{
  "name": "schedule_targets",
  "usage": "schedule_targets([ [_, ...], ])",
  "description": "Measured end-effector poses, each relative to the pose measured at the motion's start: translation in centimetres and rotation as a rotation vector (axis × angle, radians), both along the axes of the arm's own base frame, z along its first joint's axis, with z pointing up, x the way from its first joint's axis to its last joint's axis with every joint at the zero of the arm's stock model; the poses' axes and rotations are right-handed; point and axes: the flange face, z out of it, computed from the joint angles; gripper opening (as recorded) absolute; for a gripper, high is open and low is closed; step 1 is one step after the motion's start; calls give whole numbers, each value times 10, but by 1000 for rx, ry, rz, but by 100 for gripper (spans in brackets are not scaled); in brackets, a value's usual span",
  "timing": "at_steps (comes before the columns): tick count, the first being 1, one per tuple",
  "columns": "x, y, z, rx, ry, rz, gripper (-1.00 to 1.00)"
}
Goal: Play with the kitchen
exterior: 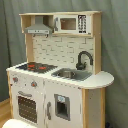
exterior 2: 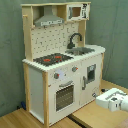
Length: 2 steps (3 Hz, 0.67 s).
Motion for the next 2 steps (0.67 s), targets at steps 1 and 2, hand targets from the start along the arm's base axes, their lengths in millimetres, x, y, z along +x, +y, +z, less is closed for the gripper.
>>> schedule_targets([
  [1,28,0,-1,8,10,-6,100],
  [2,58,2,-3,5,23,4,100],
])
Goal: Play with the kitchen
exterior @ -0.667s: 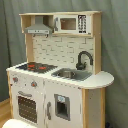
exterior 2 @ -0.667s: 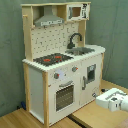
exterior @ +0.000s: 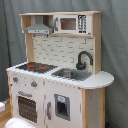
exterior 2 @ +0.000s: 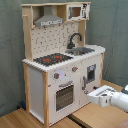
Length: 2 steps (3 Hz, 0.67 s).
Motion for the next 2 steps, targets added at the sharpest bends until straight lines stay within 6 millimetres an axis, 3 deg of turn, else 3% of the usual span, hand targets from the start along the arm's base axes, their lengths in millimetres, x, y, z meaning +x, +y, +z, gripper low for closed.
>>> schedule_targets([
  [2,53,6,6,-3,19,36,100],
])
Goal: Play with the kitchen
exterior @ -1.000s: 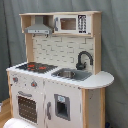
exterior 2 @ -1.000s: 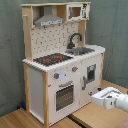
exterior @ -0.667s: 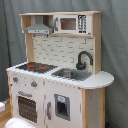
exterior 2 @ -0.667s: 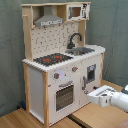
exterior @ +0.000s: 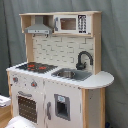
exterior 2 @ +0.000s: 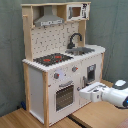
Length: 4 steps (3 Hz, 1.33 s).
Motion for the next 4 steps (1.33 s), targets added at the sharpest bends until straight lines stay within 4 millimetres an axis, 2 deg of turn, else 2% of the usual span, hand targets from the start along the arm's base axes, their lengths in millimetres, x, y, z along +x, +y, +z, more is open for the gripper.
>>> schedule_targets([
  [3,68,30,34,17,-14,38,100],
  [4,95,32,46,25,-25,40,100],
])
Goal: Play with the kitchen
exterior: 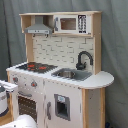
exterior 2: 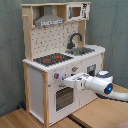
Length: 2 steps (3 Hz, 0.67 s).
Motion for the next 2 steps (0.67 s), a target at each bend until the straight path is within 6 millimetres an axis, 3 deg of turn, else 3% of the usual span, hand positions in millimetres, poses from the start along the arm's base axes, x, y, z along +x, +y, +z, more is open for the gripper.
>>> schedule_targets([
  [2,44,23,3,-19,-7,14,100],
])
